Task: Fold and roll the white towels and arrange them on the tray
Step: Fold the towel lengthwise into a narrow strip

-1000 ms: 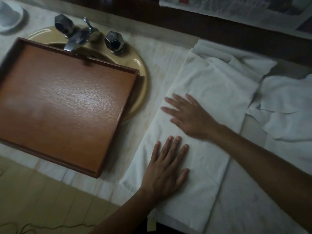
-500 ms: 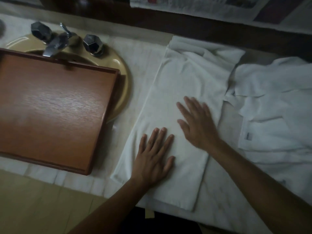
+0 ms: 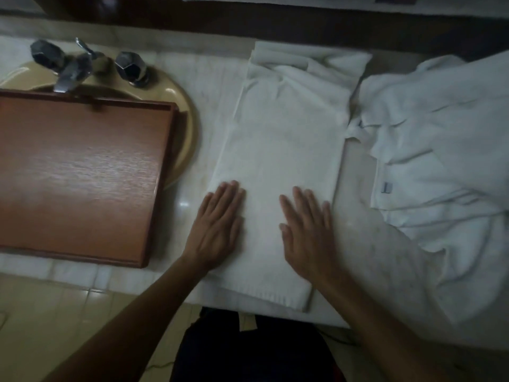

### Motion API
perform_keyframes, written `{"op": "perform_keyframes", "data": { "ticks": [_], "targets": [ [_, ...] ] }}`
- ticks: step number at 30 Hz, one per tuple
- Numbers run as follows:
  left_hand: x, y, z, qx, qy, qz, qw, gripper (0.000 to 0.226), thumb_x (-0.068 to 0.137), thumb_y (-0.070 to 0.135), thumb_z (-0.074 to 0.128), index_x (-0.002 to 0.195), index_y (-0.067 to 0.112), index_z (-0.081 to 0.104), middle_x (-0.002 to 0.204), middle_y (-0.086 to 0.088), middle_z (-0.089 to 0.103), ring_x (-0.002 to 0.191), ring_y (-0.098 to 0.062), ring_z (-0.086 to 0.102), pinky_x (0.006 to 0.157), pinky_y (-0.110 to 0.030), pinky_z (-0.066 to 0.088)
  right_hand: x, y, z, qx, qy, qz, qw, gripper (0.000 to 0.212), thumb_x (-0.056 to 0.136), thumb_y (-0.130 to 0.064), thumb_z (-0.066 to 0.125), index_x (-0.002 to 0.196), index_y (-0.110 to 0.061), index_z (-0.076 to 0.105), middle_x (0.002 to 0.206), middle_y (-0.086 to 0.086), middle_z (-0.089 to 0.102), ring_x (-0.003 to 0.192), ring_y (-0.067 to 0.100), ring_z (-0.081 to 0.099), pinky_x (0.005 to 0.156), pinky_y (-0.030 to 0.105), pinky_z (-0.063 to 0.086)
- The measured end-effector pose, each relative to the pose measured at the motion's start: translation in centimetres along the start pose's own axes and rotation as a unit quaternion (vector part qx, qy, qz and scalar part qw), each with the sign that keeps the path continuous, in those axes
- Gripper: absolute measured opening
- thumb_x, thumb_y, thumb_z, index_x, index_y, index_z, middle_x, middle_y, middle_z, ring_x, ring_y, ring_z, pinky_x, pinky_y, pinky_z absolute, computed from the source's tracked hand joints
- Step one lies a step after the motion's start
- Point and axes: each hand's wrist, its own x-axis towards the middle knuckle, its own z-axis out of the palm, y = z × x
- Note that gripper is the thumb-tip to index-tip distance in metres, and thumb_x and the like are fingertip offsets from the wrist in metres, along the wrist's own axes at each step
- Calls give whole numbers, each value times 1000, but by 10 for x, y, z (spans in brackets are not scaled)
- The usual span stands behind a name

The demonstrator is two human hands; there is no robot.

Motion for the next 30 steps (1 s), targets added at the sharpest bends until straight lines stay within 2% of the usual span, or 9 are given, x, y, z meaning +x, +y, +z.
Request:
{"op": "perform_keyframes", "data": {
  "ticks": [5, 7, 10, 12, 17, 20, 24, 27, 30],
  "targets": [
    [-25, -16, -14, 31, 13, -72, 997, 60, 107, 35, 31, 162, 12, 24, 171, -7, 15, 159, -25, 9, 127, -54, 15, -4, 35, -10, -12, 14, 107, 994, 60, 106, -39, 34, 160, -14, 32, 170, 13, 19, 157, 35, 15, 122, 61, 18],
    [-31, 5, -14, 9, -10, -49, 999, 63, 106, 35, 27, 164, 12, 18, 172, -6, 10, 160, -25, 5, 128, -52, 11, -13, 11, -12, 9, 26, 119, 993, 63, 105, -39, 36, 162, -13, 28, 171, 14, 13, 158, 35, 9, 123, 61, 16],
    [-38, 34, 0, -16, -59, 25, 998, 60, 108, 34, 24, 164, 14, 18, 173, -4, 8, 160, -23, 4, 127, -54, 13, -41, -50, -2, 40, 10, 63, 997, 64, 104, -38, 39, 162, -14, 26, 171, 14, 11, 158, 34, 8, 123, 62, 14],
    [-37, 30, 5, 4, -58, 35, 998, 58, 110, 35, 24, 163, 13, 19, 173, -4, 8, 160, -23, 6, 126, -55, 16, -61, -70, 6, 9, -24, 27, 999, 64, 106, -42, 37, 163, -15, 25, 171, 14, 11, 158, 32, 7, 122, 62, 16],
    [-48, -9, -10, 23, -48, 24, 998, 60, 110, 39, 27, 163, 12, 22, 172, -5, 13, 159, -21, 9, 127, -52, 17, -81, -44, 5, -3, -46, -10, 999, 68, 103, -46, 43, 163, -19, 25, 172, 11, 10, 159, 30, 8, 123, 62, 14],
    [-63, -29, -19, 11, -25, -4, 1000, 60, 109, 39, 30, 161, 9, 29, 170, -8, 21, 158, -24, 16, 125, -52, 21, -95, -23, 2, 5, -55, -11, 998, 66, 104, -45, 38, 163, -20, 24, 172, 7, 8, 159, 28, 7, 121, 62, 18],
    [-98, -12, -29, -14, -38, 12, 999, 62, 108, 39, 29, 163, 12, 24, 171, -10, 17, 159, -25, 10, 128, -46, 11, -115, -23, -4, 7, -21, 27, 999, 64, 106, -45, 36, 162, -15, 28, 171, 10, 13, 158, 31, 10, 124, 57, 17],
    [-135, -4, -27, -2, -89, 77, 993, 54, 108, 37, 32, 158, 17, 37, 165, -11, 32, 155, -31, 23, 123, -53, 25, -144, -58, -1, 39, 2, -15, 999, 61, 107, -42, 40, 158, -10, 36, 169, 15, 21, 157, 33, 16, 126, 53, 17],
    [-156, -11, -20, 1, -113, 140, 984, 47, 108, 32, 40, 153, 19, 45, 160, -9, 40, 151, -31, 32, 119, -50, 33, -175, -79, 18, 21, -14, -48, 999, 62, 102, -31, 53, 157, -7, 37, 168, 14, 24, 157, 31, 18, 125, 52, 20]
  ]
}}
